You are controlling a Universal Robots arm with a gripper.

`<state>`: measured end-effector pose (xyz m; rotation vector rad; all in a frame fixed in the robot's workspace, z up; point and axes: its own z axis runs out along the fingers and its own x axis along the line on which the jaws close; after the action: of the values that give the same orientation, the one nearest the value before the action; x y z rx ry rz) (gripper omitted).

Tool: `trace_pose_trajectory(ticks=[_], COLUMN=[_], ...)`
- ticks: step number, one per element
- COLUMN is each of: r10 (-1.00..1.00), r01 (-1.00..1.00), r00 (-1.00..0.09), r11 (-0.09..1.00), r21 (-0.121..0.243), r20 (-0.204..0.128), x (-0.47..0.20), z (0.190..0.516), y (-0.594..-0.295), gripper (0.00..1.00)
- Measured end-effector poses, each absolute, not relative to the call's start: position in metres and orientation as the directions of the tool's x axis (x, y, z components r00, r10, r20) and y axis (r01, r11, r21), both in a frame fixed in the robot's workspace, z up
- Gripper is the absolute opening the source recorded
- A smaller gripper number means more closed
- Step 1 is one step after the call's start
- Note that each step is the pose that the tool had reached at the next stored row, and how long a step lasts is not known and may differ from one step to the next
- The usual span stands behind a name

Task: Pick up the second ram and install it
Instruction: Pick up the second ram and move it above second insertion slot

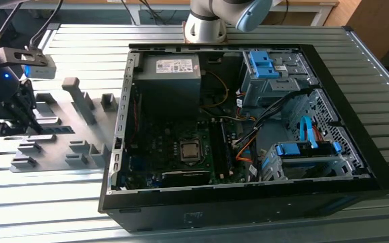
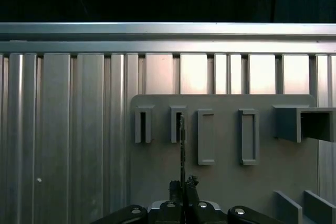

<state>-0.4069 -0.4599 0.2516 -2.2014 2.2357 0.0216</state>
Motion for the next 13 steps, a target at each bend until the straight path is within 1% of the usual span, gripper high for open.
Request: trace_pose_trajectory(ticks=[13], r10=[-1.000], r01=[-1.000], r00=[-0.016], r11=[0.015], r21=[0.007], r20=[-0.012], x=[-0.4068], z=[0.2597], y=[-0.4599], gripper=[0.14])
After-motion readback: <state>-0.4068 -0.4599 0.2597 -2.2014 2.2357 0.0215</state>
